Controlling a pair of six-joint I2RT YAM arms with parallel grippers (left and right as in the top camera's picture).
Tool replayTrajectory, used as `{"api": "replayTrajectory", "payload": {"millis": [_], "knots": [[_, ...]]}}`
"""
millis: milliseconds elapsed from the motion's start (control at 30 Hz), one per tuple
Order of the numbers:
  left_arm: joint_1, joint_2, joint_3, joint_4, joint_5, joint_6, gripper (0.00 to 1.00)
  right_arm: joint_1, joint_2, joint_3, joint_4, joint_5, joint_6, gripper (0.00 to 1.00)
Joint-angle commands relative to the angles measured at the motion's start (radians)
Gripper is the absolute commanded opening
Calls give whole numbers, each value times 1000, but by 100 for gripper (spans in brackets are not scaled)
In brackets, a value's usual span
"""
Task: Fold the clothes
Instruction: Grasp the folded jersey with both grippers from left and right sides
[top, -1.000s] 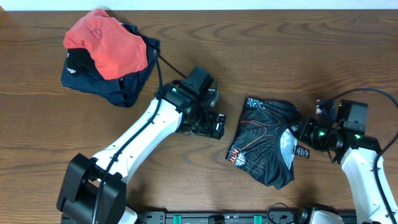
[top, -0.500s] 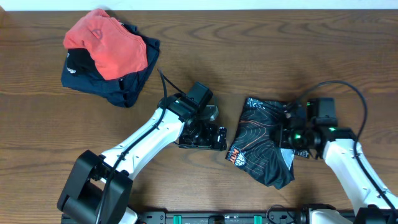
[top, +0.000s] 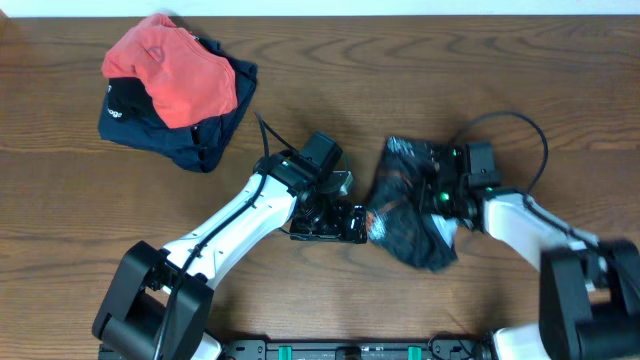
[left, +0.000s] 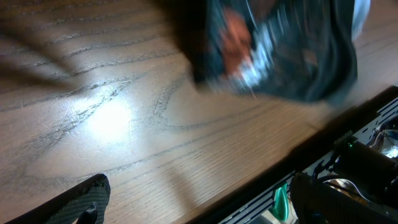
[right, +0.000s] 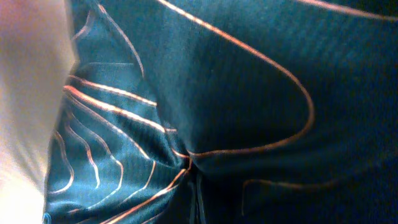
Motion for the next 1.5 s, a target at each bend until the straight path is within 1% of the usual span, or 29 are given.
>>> {"api": "replayTrajectory", "payload": {"millis": [0,67,133,233,367,500,533,600,733,867,1000,1100,1133,1233,1333,1433,1467], "knots": [[-2,-6,-1,-3,19,5,94,5,157,-38,138,8,177,1],[-2,-6,-1,-2,37,2,94,5,184,-38,281,-93,282,1],[-2,-6,0,-2,39,4,94,5,182,-38,356,-124,383,1],[-1,-6,0,2,-11,6,94,1,131,-38,372,-105,377,2],[1,-6,-1,3,-87,-29,94,-11,-7,-38,332,-105,245,2],[0,-6,-1,25,-95,-32,94,-23,-173,-37,296,-84,24,2],[0,-6,-1,28,-95,-32,94,-23,-199,-37,298,-55,-27,6],[0,-6,-1,32,-96,-32,94,-23,-227,-37,301,40,-61,7],[0,-6,-1,38,-95,-32,95,-23,-188,-37,299,104,-61,7],[0,-6,-1,35,-95,-32,95,-24,-39,-29,373,231,-61,7],[0,-6,-1,23,-95,-32,95,-39,85,9,396,232,-61,7],[0,-6,-1,23,-96,-32,95,-39,145,35,333,233,-74,4],[0,-6,-1,23,-96,-32,95,-39,154,38,291,238,-86,2],[0,-6,-1,16,-97,-32,95,-41,143,38,114,323,-63,1],[1,-6,-1,12,-121,-32,95,-41,103,38,-85,435,46,1],[1,-6,-1,16,-173,-62,96,-41,32,38,-259,464,177,1],[1,-6,-1,21,-184,-82,98,-41,2,38,-317,464,219,1]]}}
